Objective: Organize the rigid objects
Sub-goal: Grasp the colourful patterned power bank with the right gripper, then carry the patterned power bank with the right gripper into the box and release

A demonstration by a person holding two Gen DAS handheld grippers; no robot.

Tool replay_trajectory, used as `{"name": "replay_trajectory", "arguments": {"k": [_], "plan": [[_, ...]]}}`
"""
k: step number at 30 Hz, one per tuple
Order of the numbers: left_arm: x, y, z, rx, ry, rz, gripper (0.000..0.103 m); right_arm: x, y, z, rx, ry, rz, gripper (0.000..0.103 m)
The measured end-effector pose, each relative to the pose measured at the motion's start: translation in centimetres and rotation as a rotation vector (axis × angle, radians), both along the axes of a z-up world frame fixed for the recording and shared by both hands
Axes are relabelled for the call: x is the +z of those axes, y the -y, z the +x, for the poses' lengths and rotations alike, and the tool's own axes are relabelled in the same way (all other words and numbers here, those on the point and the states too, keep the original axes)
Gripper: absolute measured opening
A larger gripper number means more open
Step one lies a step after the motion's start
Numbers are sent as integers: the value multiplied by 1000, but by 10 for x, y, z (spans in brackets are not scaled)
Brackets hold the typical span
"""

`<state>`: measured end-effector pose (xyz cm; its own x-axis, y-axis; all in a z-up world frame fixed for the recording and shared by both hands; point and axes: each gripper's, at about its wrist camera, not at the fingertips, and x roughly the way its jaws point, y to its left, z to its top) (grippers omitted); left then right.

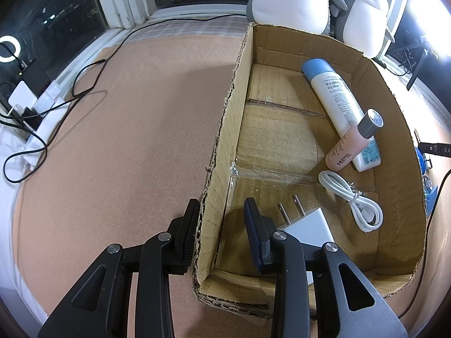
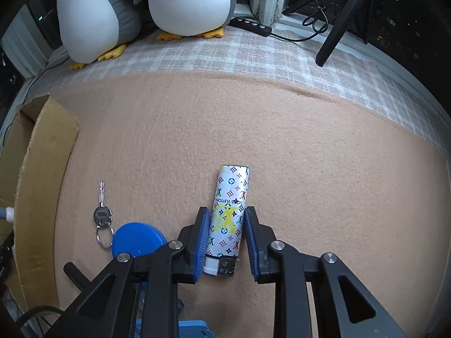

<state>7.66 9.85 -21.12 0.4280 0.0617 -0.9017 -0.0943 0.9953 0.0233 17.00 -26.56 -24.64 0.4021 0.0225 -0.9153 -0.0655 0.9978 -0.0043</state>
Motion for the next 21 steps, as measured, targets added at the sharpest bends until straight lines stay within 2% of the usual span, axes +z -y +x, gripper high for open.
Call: {"name": "replay_trajectory", "arguments": {"k": [11,16,21], "plan": [[0,0,0,0,0,0,31,1,11,-6,71,-10,29,22],[0,0,0,0,0,0,31,1,5,-6,79,2,-1,21],[0,0,0,0,0,1,31,6,8,-14,61,23,37,21]]}}
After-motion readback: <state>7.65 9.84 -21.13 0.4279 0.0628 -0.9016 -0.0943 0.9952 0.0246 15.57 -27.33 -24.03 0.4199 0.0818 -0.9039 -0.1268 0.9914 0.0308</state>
